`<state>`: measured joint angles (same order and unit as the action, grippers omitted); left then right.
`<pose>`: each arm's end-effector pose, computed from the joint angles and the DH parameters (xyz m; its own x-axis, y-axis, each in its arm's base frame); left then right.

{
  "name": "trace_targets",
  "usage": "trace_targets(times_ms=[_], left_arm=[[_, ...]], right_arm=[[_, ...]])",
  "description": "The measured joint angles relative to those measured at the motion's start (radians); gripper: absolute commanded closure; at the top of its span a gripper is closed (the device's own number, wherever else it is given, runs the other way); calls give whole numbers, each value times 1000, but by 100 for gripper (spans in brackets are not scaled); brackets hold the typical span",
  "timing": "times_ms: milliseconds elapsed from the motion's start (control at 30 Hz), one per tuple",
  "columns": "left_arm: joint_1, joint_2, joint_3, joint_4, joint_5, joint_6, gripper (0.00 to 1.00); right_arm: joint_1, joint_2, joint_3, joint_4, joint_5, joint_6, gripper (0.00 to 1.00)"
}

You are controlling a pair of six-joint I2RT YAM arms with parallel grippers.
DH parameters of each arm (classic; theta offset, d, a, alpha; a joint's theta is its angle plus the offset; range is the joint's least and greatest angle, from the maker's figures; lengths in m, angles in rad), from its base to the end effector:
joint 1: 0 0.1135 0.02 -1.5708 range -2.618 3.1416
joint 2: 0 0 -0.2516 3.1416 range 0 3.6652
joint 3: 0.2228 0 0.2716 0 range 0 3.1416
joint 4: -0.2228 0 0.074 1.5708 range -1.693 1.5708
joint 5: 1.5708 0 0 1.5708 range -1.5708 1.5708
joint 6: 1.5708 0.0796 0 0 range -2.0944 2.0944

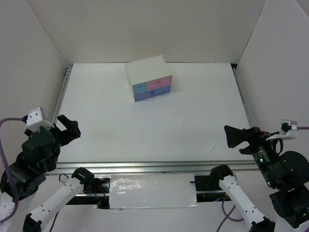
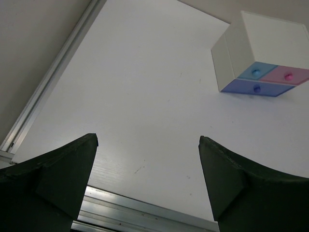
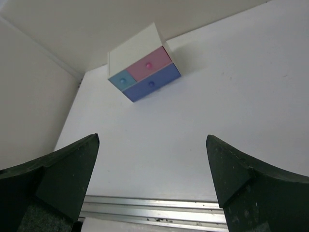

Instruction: Organize the makeup

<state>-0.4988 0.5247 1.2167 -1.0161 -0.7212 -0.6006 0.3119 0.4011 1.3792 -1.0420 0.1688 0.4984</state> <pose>0.1083 0.0008 0.4122 -0.1231 -0.4162 -0.9009 -0.3151 0.8772 -0.3622 0.0410 -0.0008 0.4552 -0.1217 0.4559 -0.8817 -0.0965 0.8786 0.4676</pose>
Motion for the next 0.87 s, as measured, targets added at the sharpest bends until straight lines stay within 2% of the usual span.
trace_targets(times_ms=[233, 867], left_arm=[[0, -143, -79, -40, 51, -2, 1], [0, -208, -126, -31, 92, -1, 1]], right_arm=[[0, -11, 26, -110, 0, -51, 0], [0, -15, 0, -119, -26, -66, 0]])
